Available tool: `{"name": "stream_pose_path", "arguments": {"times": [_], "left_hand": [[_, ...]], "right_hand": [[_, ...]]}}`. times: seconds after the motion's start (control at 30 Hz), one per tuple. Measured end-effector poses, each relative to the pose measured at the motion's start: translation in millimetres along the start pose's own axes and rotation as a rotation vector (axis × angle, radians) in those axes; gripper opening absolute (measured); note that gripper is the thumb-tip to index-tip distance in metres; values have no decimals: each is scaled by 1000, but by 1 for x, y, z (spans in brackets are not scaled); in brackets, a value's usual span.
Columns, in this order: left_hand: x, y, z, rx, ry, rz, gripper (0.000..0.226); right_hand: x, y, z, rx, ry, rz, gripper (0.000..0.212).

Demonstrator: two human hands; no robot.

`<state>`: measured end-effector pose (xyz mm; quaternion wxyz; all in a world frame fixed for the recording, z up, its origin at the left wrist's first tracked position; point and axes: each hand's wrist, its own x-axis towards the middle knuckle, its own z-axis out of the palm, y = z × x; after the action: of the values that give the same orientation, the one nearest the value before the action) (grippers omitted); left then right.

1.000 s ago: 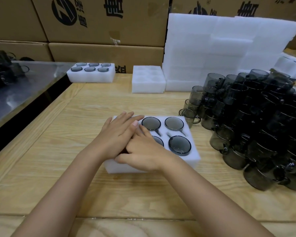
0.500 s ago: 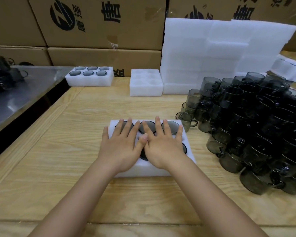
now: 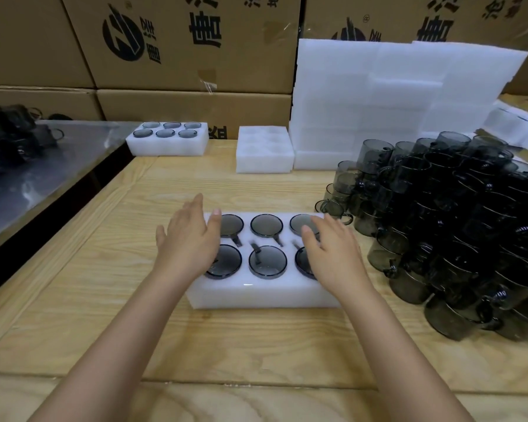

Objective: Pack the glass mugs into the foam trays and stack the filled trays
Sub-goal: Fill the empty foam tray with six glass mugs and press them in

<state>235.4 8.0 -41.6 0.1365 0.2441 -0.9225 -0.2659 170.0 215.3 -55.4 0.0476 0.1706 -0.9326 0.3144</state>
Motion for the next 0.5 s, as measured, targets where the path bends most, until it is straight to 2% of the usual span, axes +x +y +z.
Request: {"name": "stream_pose_path", "arguments": {"times": [0.07, 0.13, 0.27, 0.33, 0.43, 0.5], "left_hand": [[5, 2, 8, 168, -108, 10, 68], [7, 3, 18, 287, -207, 18, 69], [12, -2, 23, 296, -259, 10, 64], [13, -2, 23, 289, -266, 12, 63], [12, -3, 25, 277, -246, 23, 61], [13, -5, 22, 108, -208, 30, 62]], "right_hand": [[-3, 8, -1, 272, -80, 75, 43], [-4, 14, 0, 500, -85, 149, 45], [-9, 29, 9, 928, -63, 300, 41], [-10, 33, 14, 1018, -28, 333, 39], [-10, 32, 18, 996, 19, 352, 36], [-10, 34, 20, 1032, 26, 371, 37]]}}
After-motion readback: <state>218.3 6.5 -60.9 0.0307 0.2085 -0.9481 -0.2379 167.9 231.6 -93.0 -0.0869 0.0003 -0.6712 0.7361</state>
